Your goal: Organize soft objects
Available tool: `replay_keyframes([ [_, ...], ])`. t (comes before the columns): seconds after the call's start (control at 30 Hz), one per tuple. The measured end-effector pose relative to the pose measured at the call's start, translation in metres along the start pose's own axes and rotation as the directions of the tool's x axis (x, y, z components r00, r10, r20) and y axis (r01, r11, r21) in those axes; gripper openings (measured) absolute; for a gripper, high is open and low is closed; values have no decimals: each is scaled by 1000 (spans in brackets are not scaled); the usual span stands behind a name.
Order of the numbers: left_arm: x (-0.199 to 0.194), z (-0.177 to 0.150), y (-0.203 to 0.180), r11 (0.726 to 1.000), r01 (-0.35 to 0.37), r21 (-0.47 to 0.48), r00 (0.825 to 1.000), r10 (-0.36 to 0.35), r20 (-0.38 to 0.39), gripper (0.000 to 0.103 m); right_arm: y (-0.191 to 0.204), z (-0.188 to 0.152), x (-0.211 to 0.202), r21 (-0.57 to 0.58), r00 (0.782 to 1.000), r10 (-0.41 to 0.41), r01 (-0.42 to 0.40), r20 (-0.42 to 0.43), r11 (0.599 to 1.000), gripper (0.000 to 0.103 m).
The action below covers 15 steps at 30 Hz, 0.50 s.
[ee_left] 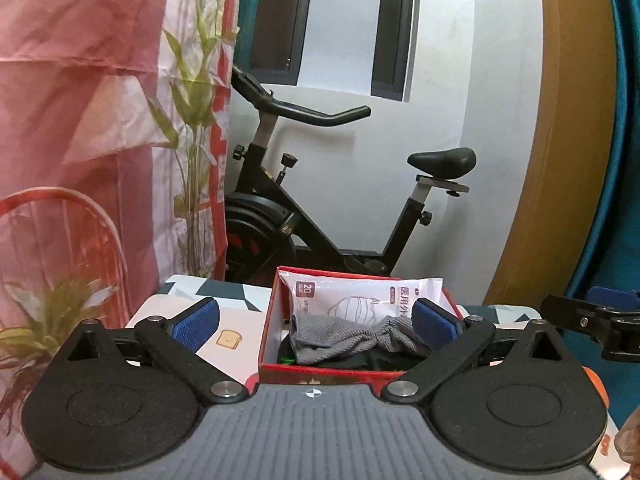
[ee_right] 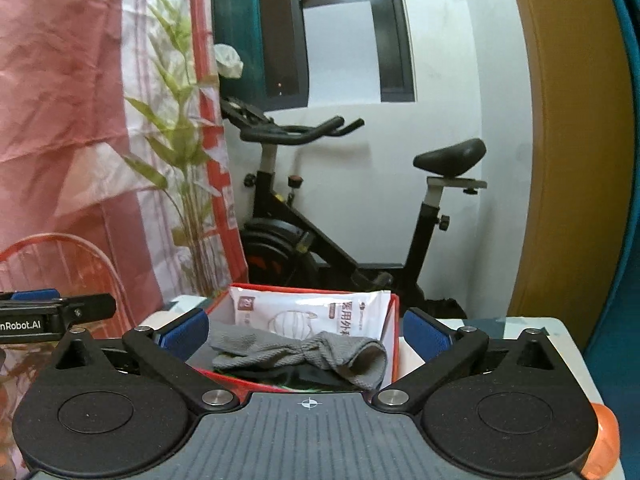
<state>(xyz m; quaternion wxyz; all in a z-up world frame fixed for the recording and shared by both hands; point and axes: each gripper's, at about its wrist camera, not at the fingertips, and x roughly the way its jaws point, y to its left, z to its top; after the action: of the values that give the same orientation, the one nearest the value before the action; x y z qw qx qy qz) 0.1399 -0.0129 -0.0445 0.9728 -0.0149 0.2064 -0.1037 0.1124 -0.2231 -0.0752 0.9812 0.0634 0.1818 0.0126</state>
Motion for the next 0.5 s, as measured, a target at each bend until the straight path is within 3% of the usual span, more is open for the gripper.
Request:
replay_keyframes([
  [0.5, -118, -5, -4, 994, -106, 5, 986, 104, 127, 103, 29, -1, -117, -10, 993, -4, 5, 122, 1000, 103],
])
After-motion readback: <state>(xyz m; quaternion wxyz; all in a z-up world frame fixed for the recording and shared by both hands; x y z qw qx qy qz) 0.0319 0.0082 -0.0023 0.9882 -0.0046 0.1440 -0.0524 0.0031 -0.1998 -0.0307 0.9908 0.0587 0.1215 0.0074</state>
